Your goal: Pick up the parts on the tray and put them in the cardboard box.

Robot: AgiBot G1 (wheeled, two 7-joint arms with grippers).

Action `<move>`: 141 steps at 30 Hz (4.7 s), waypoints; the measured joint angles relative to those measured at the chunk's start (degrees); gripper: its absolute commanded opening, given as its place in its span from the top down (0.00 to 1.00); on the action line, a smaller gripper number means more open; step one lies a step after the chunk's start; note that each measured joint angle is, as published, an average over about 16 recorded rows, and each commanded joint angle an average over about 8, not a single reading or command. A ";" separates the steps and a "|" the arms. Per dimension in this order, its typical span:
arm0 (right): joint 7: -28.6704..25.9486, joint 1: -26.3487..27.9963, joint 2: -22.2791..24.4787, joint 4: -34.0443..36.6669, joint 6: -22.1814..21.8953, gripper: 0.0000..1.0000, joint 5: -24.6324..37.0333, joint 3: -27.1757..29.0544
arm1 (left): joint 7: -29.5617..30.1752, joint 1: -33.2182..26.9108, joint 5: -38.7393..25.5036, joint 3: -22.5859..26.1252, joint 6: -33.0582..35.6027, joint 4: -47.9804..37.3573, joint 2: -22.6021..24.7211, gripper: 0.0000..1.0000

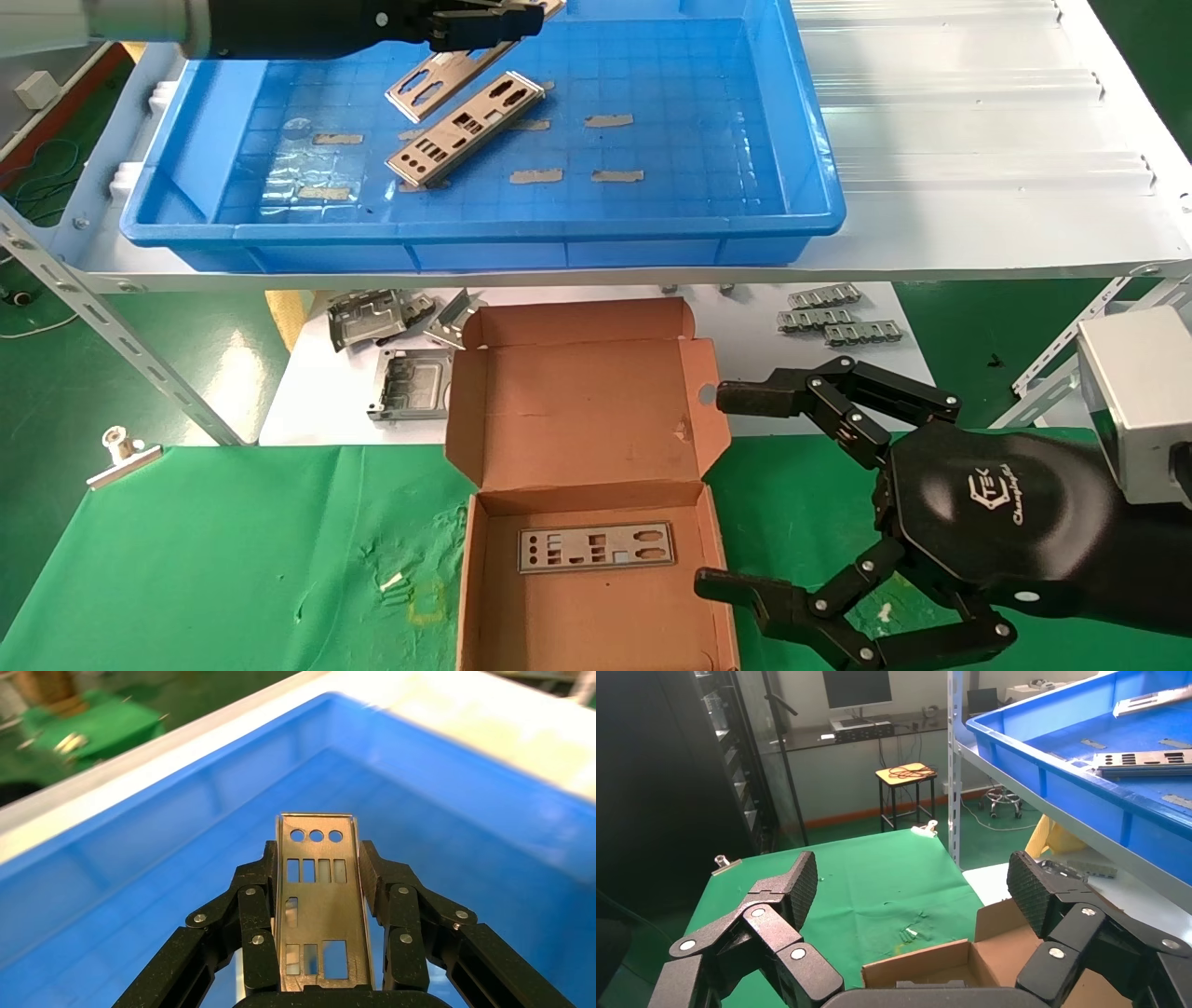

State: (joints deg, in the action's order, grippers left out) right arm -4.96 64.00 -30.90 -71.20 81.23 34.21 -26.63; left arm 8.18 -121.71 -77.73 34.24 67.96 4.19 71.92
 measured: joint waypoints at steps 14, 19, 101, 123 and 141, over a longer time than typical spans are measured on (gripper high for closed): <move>0.00 0.00 0.00 0.00 0.00 0.00 0.00 0.00 | -4.84 7.17 5.10 -0.49 20.64 12.05 -7.72 1.00; 0.00 0.00 0.00 0.00 0.00 0.00 0.00 0.00 | -4.33 14.77 8.19 0.68 22.20 23.09 -10.81 1.00; 0.00 -0.01 0.01 0.02 -0.01 0.00 0.00 0.01 | -9.42 44.00 17.17 -0.15 16.48 39.87 -13.38 0.00; 0.01 -0.01 0.01 0.02 -0.01 0.00 0.00 0.01 | -4.22 51.00 25.28 -7.99 17.02 52.67 -23.57 0.00; 0.01 -0.01 0.01 0.02 -0.01 0.00 0.00 0.01 | 0.03 56.72 31.90 -14.39 17.46 63.13 -31.91 0.00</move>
State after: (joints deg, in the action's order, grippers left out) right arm -4.96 64.00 -30.89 -71.18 81.22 34.20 -26.62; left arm 8.21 -64.99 -45.83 19.85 85.43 67.32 40.01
